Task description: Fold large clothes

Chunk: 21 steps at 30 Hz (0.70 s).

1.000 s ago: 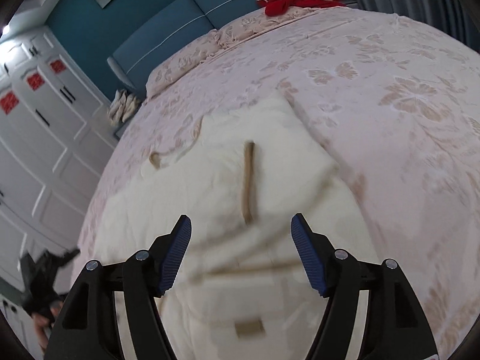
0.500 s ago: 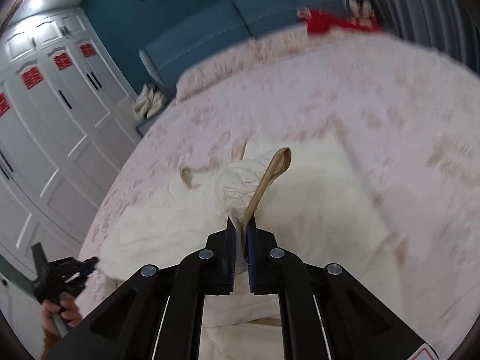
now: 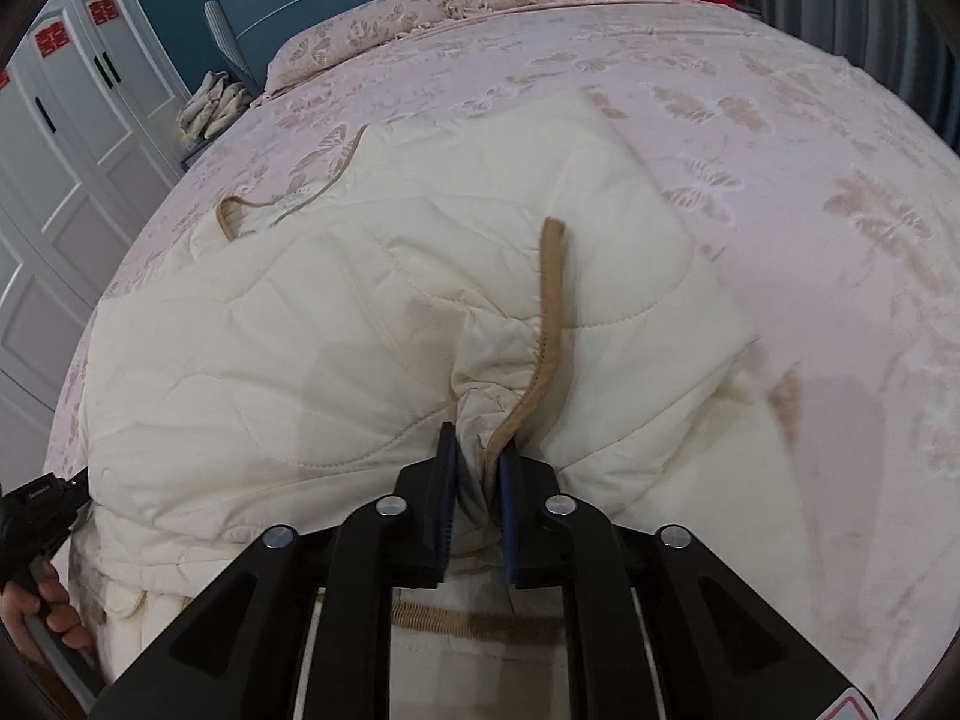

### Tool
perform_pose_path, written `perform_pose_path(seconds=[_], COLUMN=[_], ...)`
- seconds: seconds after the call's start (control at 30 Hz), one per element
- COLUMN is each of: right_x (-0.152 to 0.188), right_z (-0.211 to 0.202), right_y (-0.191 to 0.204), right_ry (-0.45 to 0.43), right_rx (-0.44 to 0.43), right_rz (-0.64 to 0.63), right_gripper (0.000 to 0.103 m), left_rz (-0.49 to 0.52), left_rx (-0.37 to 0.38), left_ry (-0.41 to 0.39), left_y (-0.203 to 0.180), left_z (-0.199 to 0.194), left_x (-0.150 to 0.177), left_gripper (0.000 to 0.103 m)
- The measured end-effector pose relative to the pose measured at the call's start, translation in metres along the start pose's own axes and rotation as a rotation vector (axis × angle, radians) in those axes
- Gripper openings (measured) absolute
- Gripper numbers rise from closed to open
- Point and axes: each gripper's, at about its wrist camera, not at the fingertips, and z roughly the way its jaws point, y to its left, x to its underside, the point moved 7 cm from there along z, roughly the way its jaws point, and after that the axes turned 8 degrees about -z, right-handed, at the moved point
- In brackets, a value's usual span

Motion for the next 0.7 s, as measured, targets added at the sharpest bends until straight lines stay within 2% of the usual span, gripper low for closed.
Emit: perform_pose_path(seconds=[0.07, 0.13, 0.17, 0.2, 0.3, 0.37, 0.43, 0.47, 0.53, 0.7], right_x=[-0.004, -0.016, -0.020, -0.026, -0.034, -0.032, -0.022, -0.016, -0.006, 0.003], right_z=[-0.025, -0.067, -0.077, -0.086, -0.074, -0.048, -0.020, -0.006, 0.014, 0.025], right_y=[0.001, 0.008, 0.014, 0.029, 0.080, 0.113, 0.126, 0.127, 0.118, 0.082], right_ry=[-0.051, -0.167, -0.198, -0.222, -0.181, -0.136, -0.062, -0.023, 0.019, 0.015], right_rx=[0.056, 0.109, 0.108, 0.068, -0.050, -0.091, -0.110, -0.113, -0.089, -0.113], right_rz=[-0.003, -0.039, -0.051, -0.069, -0.174, -0.261, -0.293, -0.289, -0.285, -0.221], right_gripper=[0.020, 0.023, 0.023, 0.023, 0.022, 0.022, 0.021, 0.021, 0.012, 0.000], left_rz=[0.056, 0.098, 0.108, 0.117, 0.147, 0.189, 0.227, 0.240, 0.263, 0.300], left_rx=[-0.033, -0.043, -0.029, -0.003, 0.084, 0.079, 0.053, 0.039, 0.002, -0.014], left_ry=[-0.057, -0.149, -0.179, -0.204, -0.159, -0.100, -0.035, -0.021, -0.004, -0.025], left_y=[-0.003, -0.009, -0.013, -0.023, -0.060, -0.079, -0.089, -0.090, -0.086, -0.073], left_z=[-0.025, -0.063, -0.075, -0.086, -0.078, -0.052, -0.022, -0.012, 0.007, 0.024], left_x=[-0.007, -0.018, -0.023, -0.028, -0.032, -0.023, -0.007, -0.002, 0.011, 0.025], left_gripper=[0.015, 0.019, 0.027, 0.032, 0.033, 0.033, 0.032, 0.032, 0.032, 0.032])
